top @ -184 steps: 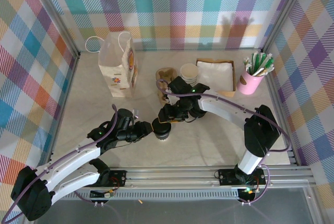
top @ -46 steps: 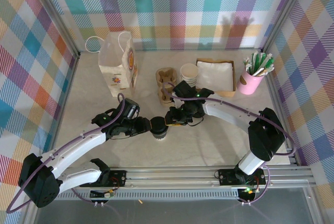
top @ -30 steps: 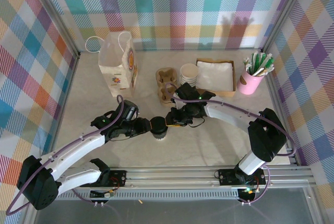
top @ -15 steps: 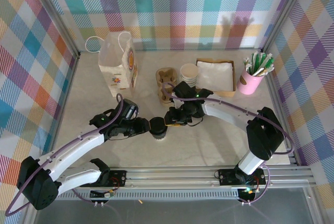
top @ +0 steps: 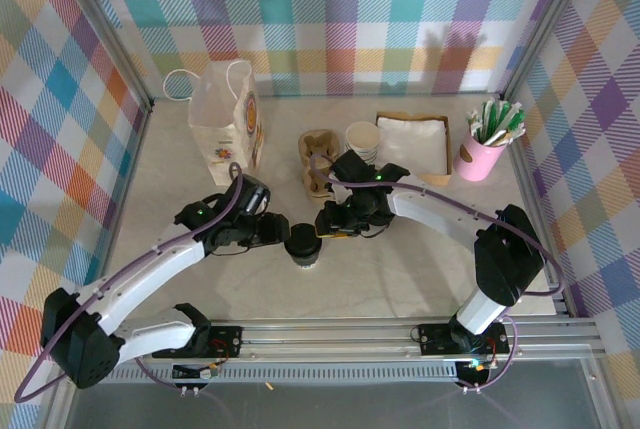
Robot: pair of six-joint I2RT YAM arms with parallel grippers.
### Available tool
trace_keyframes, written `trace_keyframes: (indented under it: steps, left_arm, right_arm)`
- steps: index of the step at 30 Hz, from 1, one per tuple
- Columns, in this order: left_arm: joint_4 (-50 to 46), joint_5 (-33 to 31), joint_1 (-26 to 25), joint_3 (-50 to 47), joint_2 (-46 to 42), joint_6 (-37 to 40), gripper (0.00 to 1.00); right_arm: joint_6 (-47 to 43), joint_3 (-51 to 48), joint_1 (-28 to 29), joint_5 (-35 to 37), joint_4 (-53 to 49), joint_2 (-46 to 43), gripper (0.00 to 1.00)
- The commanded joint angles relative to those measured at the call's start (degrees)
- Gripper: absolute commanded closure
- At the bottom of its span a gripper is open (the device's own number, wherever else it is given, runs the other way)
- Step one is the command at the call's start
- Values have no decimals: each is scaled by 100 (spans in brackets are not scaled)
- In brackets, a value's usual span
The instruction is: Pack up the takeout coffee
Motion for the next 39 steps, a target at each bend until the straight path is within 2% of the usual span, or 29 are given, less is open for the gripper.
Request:
trace_keyframes:
  steps: [1,6,13,25,39]
  left_arm:
    - [-41,-39,61,234,224,356,58]
    - [219,122,70,329,478,404,57]
    - [202,311,67,319,679,376,57]
    - [37,460,68,-161,162,14,57]
    - [17,786,69,-623,-338,-542,57]
  right_arm:
    - [-60,127,37,-10,-185,-150,62]
    - [250,-353,54,-264,221,-443,66]
    - [393,-530,54,-477,533,-276,66]
    - [275,-325,10,-306,452,17,65]
    - [-80,316,-149,-271,188,462,60]
